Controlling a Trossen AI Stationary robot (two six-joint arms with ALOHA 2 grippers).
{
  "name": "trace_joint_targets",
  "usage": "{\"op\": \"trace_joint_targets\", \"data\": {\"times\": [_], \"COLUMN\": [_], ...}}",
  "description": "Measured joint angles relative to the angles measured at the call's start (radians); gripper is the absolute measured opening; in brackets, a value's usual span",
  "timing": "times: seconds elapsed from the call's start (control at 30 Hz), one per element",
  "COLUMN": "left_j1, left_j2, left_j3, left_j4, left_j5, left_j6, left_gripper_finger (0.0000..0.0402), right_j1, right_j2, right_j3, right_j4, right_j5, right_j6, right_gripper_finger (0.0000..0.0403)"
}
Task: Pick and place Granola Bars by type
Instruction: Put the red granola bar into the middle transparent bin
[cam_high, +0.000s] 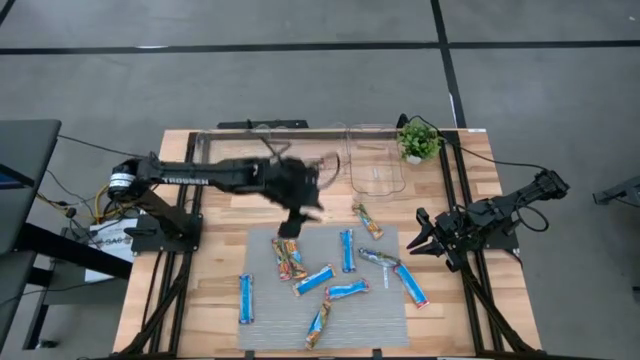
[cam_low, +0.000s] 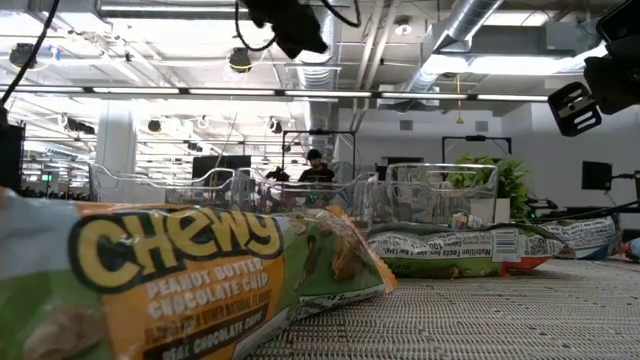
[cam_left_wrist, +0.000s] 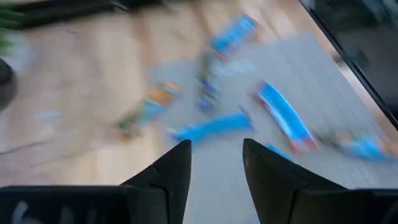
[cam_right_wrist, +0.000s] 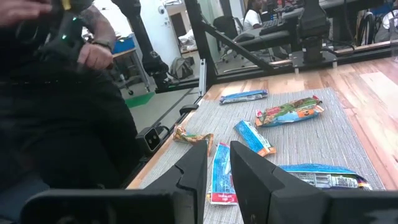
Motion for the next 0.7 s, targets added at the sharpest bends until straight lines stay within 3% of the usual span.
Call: {"op": "trace_joint_targets", "data": {"times": [0.23,0.43,0.57,0.7], "left_j1": [-0.211,-0.335,-0.388,-0.425], "left_j2": [0.0,0.0,0.0,0.0], "left_j3": [0.0,0.0,0.0,0.0], "left_j4": [-0.234,-0.42,-0.512,-0.556], "left_j5": [-0.036,-0.224,-0.292,-0.395], "left_j6": [0.171,0.318,0.441,0.455], "left_gripper_finger": [0.0137,0.0137,0.0137,0.0137], "right_j1": [0.0,0.0,0.0,0.0], "right_j2": [0.0,0.0,0.0,0.0], "right_j3": [0.0,0.0,0.0,0.0], "right_j4": [0.0,0.0,0.0,0.0], "right_j5": [0.0,0.0,0.0,0.0], "right_j6": [0.0,0.0,0.0,0.0], "right_gripper_finger": [0.0062,0.0062,0.0062,0.0062]}}
